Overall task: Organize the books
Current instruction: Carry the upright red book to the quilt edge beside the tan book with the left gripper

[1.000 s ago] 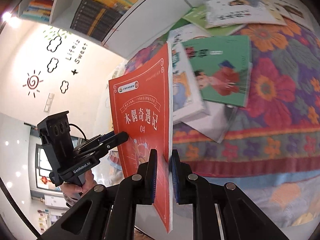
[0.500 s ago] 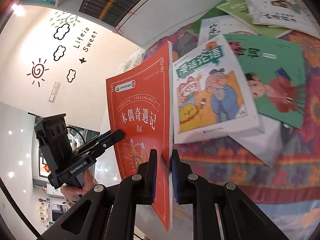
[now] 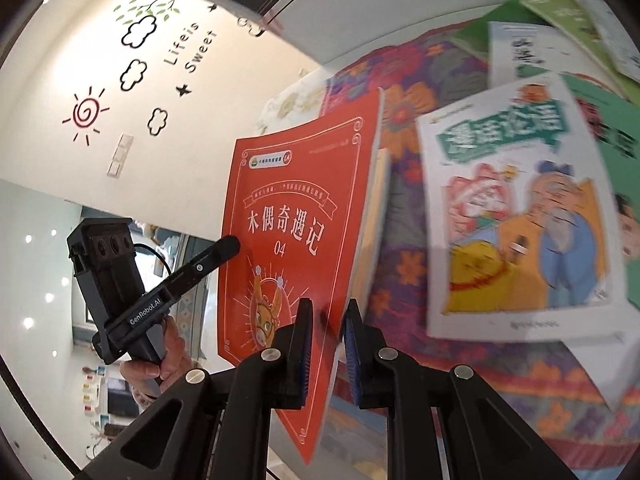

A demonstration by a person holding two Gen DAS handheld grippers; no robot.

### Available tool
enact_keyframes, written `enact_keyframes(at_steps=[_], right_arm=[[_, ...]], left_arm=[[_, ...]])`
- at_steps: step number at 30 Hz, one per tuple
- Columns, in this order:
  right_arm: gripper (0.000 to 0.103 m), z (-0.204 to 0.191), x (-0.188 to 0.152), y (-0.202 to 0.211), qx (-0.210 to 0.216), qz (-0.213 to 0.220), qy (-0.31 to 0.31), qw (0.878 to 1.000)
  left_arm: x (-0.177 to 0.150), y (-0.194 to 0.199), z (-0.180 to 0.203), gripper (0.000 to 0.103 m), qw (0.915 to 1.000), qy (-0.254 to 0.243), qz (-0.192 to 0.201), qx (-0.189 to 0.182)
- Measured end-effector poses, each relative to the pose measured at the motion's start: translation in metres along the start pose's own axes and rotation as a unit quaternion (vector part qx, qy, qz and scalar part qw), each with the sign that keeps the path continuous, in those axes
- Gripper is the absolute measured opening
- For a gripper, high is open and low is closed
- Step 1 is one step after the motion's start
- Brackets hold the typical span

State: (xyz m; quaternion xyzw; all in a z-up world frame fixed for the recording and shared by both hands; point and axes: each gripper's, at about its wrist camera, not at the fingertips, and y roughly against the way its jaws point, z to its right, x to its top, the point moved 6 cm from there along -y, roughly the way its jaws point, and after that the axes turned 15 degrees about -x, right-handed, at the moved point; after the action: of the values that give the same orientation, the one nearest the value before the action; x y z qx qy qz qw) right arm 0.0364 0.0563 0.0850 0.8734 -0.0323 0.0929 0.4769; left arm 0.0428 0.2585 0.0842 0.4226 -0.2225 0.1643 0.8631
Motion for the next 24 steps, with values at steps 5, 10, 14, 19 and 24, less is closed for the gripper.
enact_keyframes(at_steps=[5,10,14,19,24], right_arm=[[0.016,-0.014,0.018,-0.024,-0.008,-0.003,0.015,1.000],[0.017,-0.020,0.026,-0.050,-0.019,-0.018,0.025,0.999],[0.017,-0.020,0.027,-0.067,-0.013,-0.033,0.022,0.999],[0.017,-0.014,0.032,-0.084,-0.015,-0.041,0.012,0.999],[0.017,-0.005,0.032,-0.098,-0.018,-0.056,-0.003,0.998]], left_arm=[[0.000,-0.003,-0.026,0.026,0.9996,0.009,-0.008,0.025],[-0.005,-0.014,-0.056,0.026,0.9986,0.038,-0.012,0.036],[-0.007,-0.022,-0.072,0.026,0.9978,0.050,-0.014,0.041],[-0.009,-0.035,-0.087,0.026,0.9969,0.060,-0.024,0.044],[-0.013,-0.043,-0.099,0.026,0.9960,0.072,-0.033,0.042]])
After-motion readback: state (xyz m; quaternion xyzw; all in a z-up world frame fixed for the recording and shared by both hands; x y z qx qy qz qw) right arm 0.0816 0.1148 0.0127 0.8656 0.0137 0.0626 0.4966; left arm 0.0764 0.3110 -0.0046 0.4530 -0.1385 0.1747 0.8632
